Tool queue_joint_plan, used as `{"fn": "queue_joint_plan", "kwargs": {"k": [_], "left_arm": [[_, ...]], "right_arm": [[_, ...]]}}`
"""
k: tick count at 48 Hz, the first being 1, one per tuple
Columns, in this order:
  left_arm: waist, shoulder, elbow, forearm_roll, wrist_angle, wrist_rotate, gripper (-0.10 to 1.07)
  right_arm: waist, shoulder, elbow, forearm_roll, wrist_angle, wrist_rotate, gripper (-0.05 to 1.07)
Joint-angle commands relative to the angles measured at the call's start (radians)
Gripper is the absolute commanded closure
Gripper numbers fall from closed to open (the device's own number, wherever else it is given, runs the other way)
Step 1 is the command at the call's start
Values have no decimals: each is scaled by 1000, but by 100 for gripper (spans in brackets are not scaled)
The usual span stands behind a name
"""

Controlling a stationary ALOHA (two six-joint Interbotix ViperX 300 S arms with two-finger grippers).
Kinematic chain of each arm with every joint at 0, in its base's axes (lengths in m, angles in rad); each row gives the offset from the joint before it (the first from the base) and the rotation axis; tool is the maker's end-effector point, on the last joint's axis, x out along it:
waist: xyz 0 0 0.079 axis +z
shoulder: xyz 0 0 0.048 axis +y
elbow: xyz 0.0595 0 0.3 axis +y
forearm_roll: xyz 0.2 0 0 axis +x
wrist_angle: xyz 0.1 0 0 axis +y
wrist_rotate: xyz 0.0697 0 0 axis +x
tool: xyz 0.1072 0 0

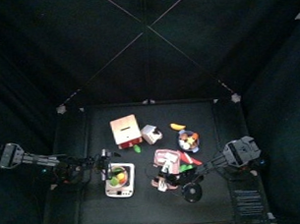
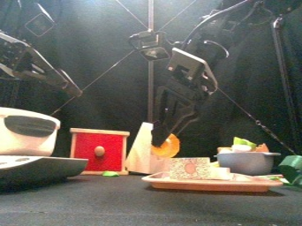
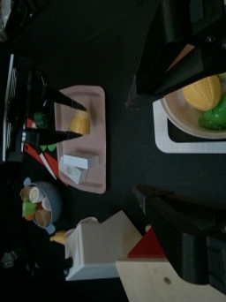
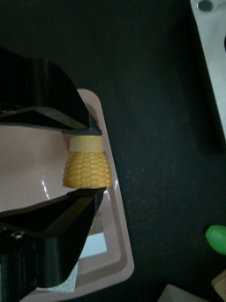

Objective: Drop corn bottom near bowl

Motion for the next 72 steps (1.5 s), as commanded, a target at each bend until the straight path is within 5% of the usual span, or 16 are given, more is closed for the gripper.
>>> {"fn": "queue_joint_plan", "kwargs": {"k": [1, 13, 24, 34, 54, 72], "left_arm": [[3, 0, -20, 5, -14, 0, -3], [2, 0, -21, 9, -17, 0, -3], [2, 0, -25, 32, -35, 0, -3], [5, -2, -21, 32, -35, 5, -3], [9, -2, -20, 51, -35, 3, -3], [23, 0, -21, 66, -35, 3, -3]], "right_arm": [[-20, -106, -9, 0, 71, 6, 25], [-44, -350, 147, 21, 405, 100, 25], [-127, -555, 399, 35, 408, 362, 25], [-250, -669, 531, 141, 402, 410, 25], [-163, -652, 655, 376, 140, 258, 25], [-153, -627, 663, 347, 121, 264, 8]]}}
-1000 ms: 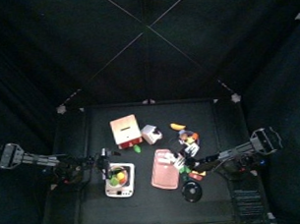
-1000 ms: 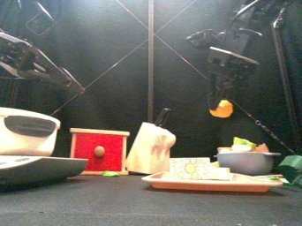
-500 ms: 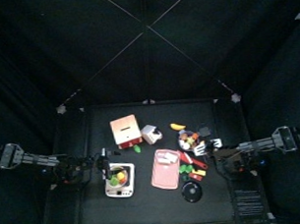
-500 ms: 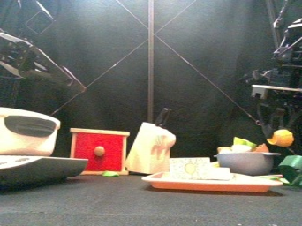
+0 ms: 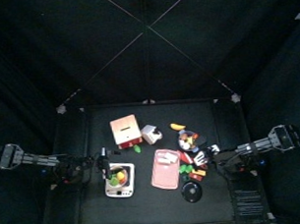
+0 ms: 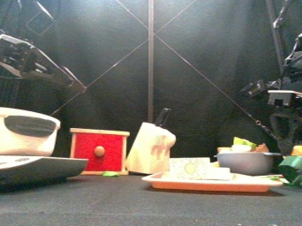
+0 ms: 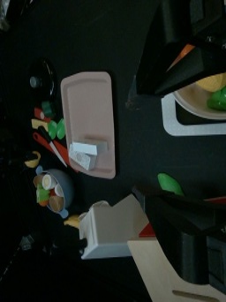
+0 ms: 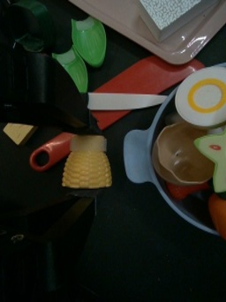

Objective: Drop corn bottom near bowl

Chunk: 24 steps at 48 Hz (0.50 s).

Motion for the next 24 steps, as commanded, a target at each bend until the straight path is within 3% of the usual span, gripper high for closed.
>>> {"fn": "queue_joint_plan", "kwargs": {"k": [1, 15, 24], "left_arm": [[3, -2, -21, 3, -9, -2, -3], [5, 0, -23, 3, -9, -2, -3], [8, 0, -25, 2, -9, -6, -3]], "right_arm": [[2, -2, -11, -12, -5, 0, 6], [9, 0, -32, -6, -5, -2, 5], [71, -6, -110, -14, 0, -6, 5]]}}
